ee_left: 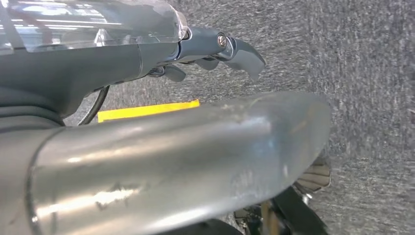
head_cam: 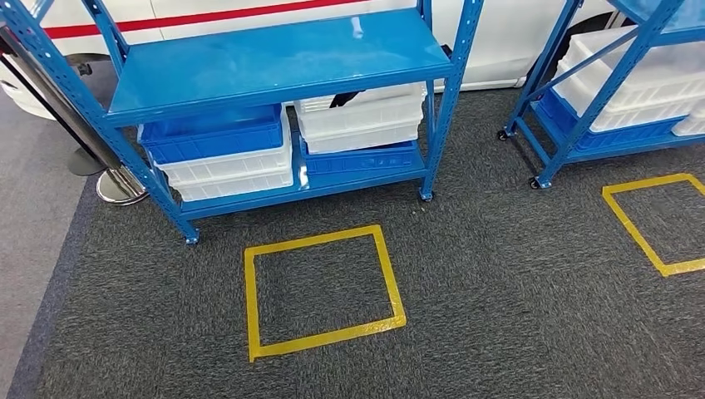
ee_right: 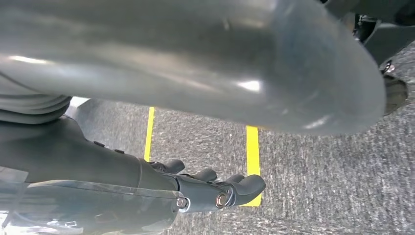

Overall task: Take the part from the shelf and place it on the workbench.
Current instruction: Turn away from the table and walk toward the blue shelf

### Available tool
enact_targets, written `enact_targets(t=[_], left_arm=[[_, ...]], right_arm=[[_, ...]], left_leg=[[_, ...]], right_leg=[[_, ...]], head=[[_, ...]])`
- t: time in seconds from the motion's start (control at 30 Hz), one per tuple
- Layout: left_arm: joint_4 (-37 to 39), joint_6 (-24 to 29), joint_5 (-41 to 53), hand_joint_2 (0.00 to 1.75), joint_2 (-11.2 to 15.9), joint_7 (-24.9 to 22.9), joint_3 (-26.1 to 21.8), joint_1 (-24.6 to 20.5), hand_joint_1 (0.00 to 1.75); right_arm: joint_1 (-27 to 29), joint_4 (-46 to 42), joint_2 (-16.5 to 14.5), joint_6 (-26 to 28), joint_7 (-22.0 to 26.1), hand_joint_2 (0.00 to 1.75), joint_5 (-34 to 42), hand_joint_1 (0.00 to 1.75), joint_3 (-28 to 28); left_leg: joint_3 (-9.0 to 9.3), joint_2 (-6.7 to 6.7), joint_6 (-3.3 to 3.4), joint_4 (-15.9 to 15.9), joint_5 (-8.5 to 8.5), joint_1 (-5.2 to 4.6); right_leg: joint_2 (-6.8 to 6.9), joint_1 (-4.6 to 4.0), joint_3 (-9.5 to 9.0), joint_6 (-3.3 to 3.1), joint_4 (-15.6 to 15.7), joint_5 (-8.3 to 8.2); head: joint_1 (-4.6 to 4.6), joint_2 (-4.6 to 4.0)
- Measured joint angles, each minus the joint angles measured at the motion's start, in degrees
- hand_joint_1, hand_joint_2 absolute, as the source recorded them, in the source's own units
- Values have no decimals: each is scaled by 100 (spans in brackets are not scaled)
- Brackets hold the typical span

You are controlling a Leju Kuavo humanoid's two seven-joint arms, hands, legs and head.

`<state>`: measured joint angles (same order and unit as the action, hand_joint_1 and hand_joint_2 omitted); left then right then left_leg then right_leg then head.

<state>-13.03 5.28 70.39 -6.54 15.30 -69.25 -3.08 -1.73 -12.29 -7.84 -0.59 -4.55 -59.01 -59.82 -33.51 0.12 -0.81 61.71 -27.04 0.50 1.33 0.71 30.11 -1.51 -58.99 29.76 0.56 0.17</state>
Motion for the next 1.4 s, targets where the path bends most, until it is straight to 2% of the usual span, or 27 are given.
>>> enact_targets(t=[0.07, 0.17, 0.2, 0.23, 0.3, 0.33, 0.37, 0.4, 0.47, 0.5, 0.53, 0.57, 0.67, 0.7, 0.77, 0.83, 0.87, 0.9, 0.93, 1.0, 1.07, 1.17, 1.2, 1.23, 1.33, 1.37, 1.4], left_arm=[[0, -3, 3, 0, 9, 8, -2, -7, 0], [0, -6, 3, 0, 7, 14, -3, 19, 0], [0, -7, 3, 0, 5, 14, -4, 24, 0], [0, -7, 4, 0, 3, 15, -5, 24, 0], [0, -8, 4, 0, 2, 15, -6, 19, 0], [0, -9, 4, 0, 2, 15, -6, 19, 0], [0, -11, 3, 0, 2, 15, -6, 23, 0], [0, -13, 3, 0, 2, 15, -6, 28, 0], [0, -17, 4, 0, -5, 15, -7, 43, 0], [0, -17, 4, 0, -10, 16, -8, 43, 0], [1, -17, 4, 0, -15, 16, -9, 37, 0], [1, -17, 3, 0, -17, 16, -10, 33, 0], [1, -17, 2, 0, -18, 14, -15, 11, 0], [0, -17, 1, 0, -17, 14, -19, 2, 0], [1, -17, -1, 0, -17, 14, -26, -10, 0], [2, -17, -3, 0, -20, 14, -31, -3, 0], [2, -17, -3, 0, -21, 13, -32, 6, 0], [2, -17, -3, 0, -21, 13, -34, 15, 0], [2, -17, -3, 0, -21, 13, -36, 24, 0], [2, -17, -4, 0, -19, 13, -45, 44, 0], [2, -20, -4, 0, -19, 1, -55, 58, 0], [2, -26, -5, 0, -21, -20, -62, 51, 0], [2, -27, -5, 0, -21, -22, -64, 46, 0], [2, -29, -5, 0, -22, -23, -68, 38, 0], [2, -30, -5, 0, -21, -30, -79, 15, 0], [2, -30, -7, 0, -21, -34, -81, 14, 0], [2, -31, -8, 0, -21, -39, -83, 20, 0]], right_arm=[[-8, 1, -7, -4, 0, 0, 0, 0, -3], [-23, 1, -7, -6, 0, 0, 0, 0, -7], [-25, 1, -6, -7, 0, 0, 0, 0, -10], [-26, 1, -6, -7, 0, 0, 0, 0, -13], [-25, 1, -3, -7, 0, 0, 0, 0, -19], [-23, 1, -1, -7, 0, 0, 0, 0, -20], [-18, 1, 1, -7, 0, 0, 0, 0, -22], [-10, 1, 3, -7, 0, 0, 0, 0, -23], [17, 2, 11, -6, -1, 0, 0, 0, -27], [27, 2, 14, -6, -1, 0, 0, 0, -29], [29, 2, 16, -6, 0, 0, 0, 0, -31], [28, 2, 16, -6, -1, 0, 0, 0, -33], [16, 1, 18, -14, -1, 0, 0, 0, -35], [18, 1, 20, -20, -1, 0, 0, 0, -36], [15, 1, 21, -34, 0, 0, 0, 0, -37], [9, 1, 21, -45, 0, 0, 0, 0, -38], [8, 1, 21, -50, 0, 0, 0, 0, -38], [10, 1, 21, -52, 0, 0, 0, 0, -38], [12, 1, 21, -53, 0, 0, 0, 0, -38], [14, 3, 20, -56, 0, 0, 0, 0, -38], [5, 6, 20, -67, -1, 0, 0, 0, -40], [-20, 8, 21, -82, -1, 0, 0, 0, -42], [-30, 8, 21, -84, -1, 0, 0, 0, -42], [-41, 8, 21, -84, 0, 0, 0, 0, -42], [-55, 8, 21, -78, -3, 0, 0, 0, -42], [-48, 8, 21, -76, -5, 0, 0, 0, -42], [-38, 8, 21, -76, -8, 0, 0, 0, -43]], left_leg=[[149, 32, 81, -314, -11, -44], [279, 3, 189, -432, -16, -29], [341, -4, 219, -458, -17, -18], [392, -9, 242, -476, -17, -10], [434, -17, 270, -475, -57, -21], [462, -26, 271, -474, -86, -25], [503, -39, 262, -473, -123, -27], [560, -56, 248, -472, -166, -25], [691, -79, 207, -472, -269, -19], [742, -87, 177, -465, -320, -22], [766, -88, 140, -463, -368, -27], [795, -86, 100, -456, -396, -32], [826, -77, 1, -335, -390, -32], [740, -69, -23, -158, -382, -26], [361, -51, -79, 476, -497, -1], [-117, -47, -117, 1093, -799, 17], [-278, -47, -121, 1228, -910, 20], [-357, -46, -111, 1172, -893, 20], [-360, -46, -91, 955, -741, 20], [-260, -32, -32, 276, -165, 8], [-185, -6, 29, -136, 159, -25], [-39, -16, 144, -262, 155, -40], [35, -27, 184, -302, 140, -31], [109, -34, 220, -332, 124, -26], [239, -40, 291, -366, 24, -32], [287, -50, 294, -366, -25, -35], [352, -64, 290, -365, -81, -37]], right_leg=[[27, 1, -33, 70, -6, 7], [14, 19, -62, 184, -143, -28], [-16, 24, -4, 202, -282, 45], [-50, 31, 118, 208, -514, 179], [-100, 40, 530, 236, -1172, 477], [-108, 46, 730, 258, -1428, 541], [-111, 51, 859, 278, -1522, 494], [-110, 55, 887, 288, -1415, 332], [-112, 57, 717, 275, -750, -188], [-112, 41, 637, 254, -432, -327], [-114, 25, 582, 214, -221, -416], [-118, 9, 566, 170, -129, -419], [-122, 11, 454, 46, -59, -376], [-114, 20, 384, 9, -25, -357], [-98, 25, 258, -47, 36, -296], [-101, 21, 152, -66, 52, -205], [-106, 20, 94, -65, 53, -156], [-111, 19, 21, -58, 53, -100], [-114, 19, -59, -47, 54, -43], [-111, 14, -208, -14, 47, 77], [-119, 7, -294, 55, 49, 181], [-122, 9, -402, 187, -23, 217], [-120, 10, -379, 216, -152, 218], [-120, 14, -270, 234, -365, 259], [-129, 12, 430, 269, -1302, 625], [-128, 12, 631, 273, -1473, 743], [-128, 12, 751, 269, -1481, 772]], head=[[-2, 0], [-7, -1], [-18, -1], [-28, 0], [-46, -1], [-49, -1], [-50, -1], [-51, -1], [-56, -1], [-56, -2], [-56, -2], [-51, -1], [-38, 0], [-25, 0], [3, 0], [19, -1], [21, -1], [24, -1], [27, -1], [29, -1], [37, 0], [40, -1], [31, -1], [19, -1], [-11, 0], [-13, 0], [-15, 1]])
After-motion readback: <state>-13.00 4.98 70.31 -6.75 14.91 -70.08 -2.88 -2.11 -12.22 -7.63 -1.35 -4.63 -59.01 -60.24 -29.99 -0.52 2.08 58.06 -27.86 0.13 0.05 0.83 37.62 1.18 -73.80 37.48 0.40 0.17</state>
